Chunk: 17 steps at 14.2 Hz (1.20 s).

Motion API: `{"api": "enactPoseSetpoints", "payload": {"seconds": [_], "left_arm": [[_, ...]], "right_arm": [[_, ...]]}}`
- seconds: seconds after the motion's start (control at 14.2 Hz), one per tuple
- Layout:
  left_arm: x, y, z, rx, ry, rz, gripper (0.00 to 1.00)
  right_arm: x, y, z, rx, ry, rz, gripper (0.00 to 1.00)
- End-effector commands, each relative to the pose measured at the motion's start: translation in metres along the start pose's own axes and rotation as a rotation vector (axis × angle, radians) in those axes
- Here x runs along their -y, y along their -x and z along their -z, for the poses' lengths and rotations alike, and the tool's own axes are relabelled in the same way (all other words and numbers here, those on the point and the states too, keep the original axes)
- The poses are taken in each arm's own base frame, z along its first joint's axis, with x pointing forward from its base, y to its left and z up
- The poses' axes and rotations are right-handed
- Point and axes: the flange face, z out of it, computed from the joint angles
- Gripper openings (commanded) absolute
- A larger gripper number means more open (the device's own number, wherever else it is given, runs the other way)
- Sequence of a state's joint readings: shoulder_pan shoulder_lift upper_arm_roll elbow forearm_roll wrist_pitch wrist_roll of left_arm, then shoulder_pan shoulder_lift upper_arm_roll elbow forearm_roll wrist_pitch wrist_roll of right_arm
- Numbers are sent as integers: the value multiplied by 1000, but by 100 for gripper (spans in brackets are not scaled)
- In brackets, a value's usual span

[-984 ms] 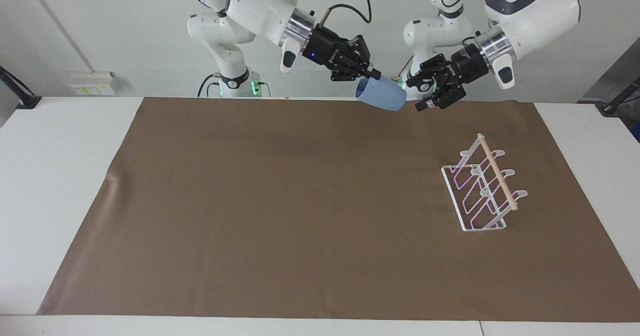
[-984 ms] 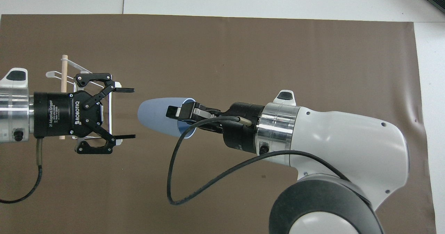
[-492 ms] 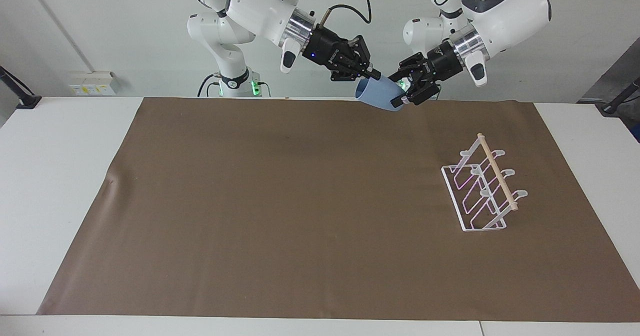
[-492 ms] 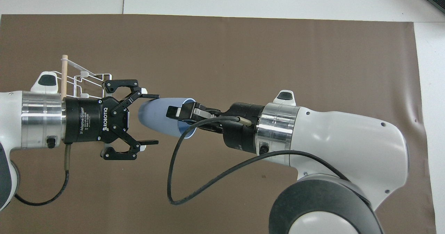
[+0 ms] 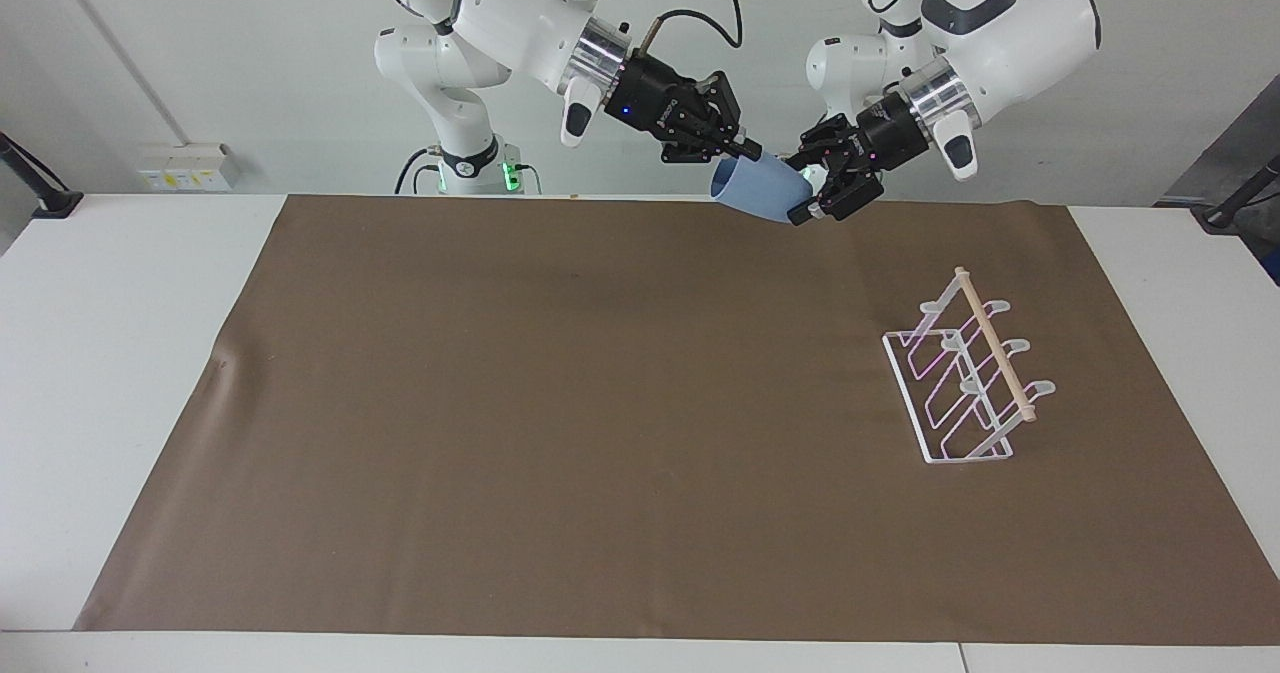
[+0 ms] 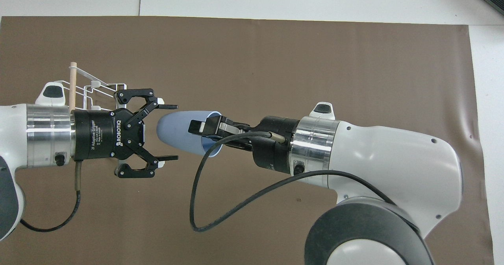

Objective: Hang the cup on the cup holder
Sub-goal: 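Grasp the cup base with the left gripper while the right gripper releases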

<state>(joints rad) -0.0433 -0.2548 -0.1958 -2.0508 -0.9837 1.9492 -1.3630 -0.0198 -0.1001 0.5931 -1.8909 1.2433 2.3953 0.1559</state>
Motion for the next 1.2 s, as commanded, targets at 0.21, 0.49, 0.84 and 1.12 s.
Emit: {"api": "enactPoseSetpoints", "payload": {"seconds": [0.21, 0.49, 0.84, 1.12], "left_arm": [[6, 6, -1, -19, 13, -29, 0], [6, 5, -1, -18, 9, -48, 0], [1, -4, 11, -38, 18, -72, 0], [1, -13, 14, -159, -9, -174, 0]], "right_arm": [[0, 0, 3, -4, -17, -32, 0], [-1, 0, 3, -3, -17, -35, 0], [-1, -1, 4, -7, -18, -91, 100], [-1, 0, 3, -8, -17, -94, 100]]}}
